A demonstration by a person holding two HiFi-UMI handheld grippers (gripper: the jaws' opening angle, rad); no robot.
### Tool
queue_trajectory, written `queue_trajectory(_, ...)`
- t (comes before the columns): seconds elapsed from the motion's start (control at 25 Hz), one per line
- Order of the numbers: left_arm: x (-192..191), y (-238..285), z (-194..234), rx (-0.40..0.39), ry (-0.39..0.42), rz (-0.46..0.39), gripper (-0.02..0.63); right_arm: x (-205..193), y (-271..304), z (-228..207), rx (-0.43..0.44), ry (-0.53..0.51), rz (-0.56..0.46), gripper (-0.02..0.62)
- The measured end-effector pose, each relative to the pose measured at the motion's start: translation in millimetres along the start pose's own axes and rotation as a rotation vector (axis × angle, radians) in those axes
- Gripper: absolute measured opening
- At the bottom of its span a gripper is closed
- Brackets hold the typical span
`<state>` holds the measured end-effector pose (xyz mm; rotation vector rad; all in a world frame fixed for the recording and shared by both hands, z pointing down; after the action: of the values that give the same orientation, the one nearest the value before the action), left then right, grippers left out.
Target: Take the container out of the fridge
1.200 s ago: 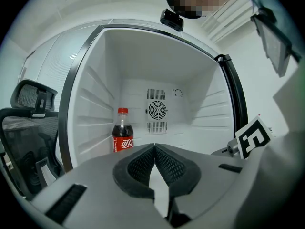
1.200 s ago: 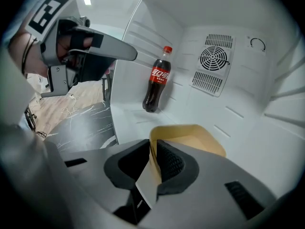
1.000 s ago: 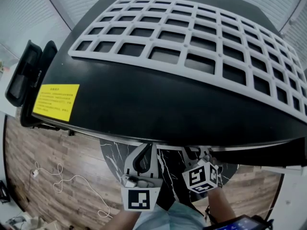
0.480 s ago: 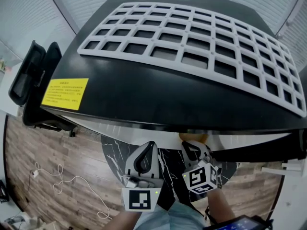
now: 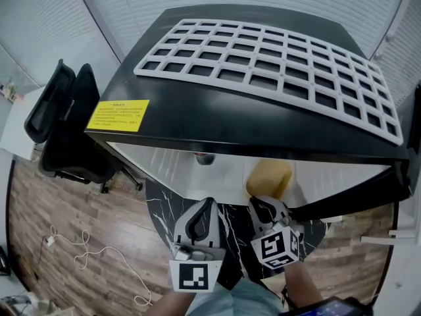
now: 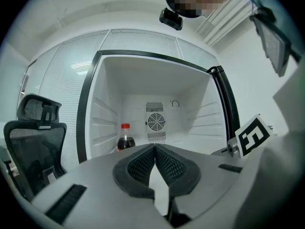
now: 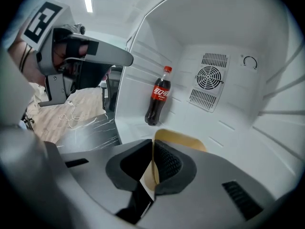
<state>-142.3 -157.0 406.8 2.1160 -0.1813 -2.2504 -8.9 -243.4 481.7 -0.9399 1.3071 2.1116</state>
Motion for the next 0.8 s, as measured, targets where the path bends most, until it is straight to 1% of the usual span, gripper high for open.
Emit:
queue_trajectory(0.28,17.6,-46.9,-8.7,0.017,0.024,-0.042,0.015,15.0,-35.7,25.1,-0.02,-0.01,-0.057,0.029)
queue_trajectory(0.4,21.9,-59.5,-12.7,0.023,0.057,-0.063,0.015,20.1,-47.8,30.3,-0.023,0.001,-0.091,0.029)
queue_trajectory(0.56,29.1,-78.8,-18.9,0.047,0.046,-0.086,0.015,18.5,-66.4,37.1,-0.045,0.008,-0.13,0.029)
queue_trajectory(0.68,33.5,-74.9,-19.8,0.059,0.05,-0.09,0.015,20.2,-67.6,28.5,-0.052,0.022,-0.158,0.029)
queue_trajectory(0.8,38.4,-75.7,-23.0,0.061,0.064,-0.1,0.015,33.6,-79.4,23.3,-0.04,0.067,-0.175,0.029)
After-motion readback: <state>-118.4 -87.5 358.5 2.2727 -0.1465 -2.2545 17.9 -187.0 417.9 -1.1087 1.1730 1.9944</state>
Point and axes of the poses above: the fingertips, and each gripper's own axes: y forward along the fingers, z to its left, x out of its top, the point moved 8 cm from there along -y, backward along the fingers, and after that the axes turned 4 degrees about -y, right-handed, at the moved point
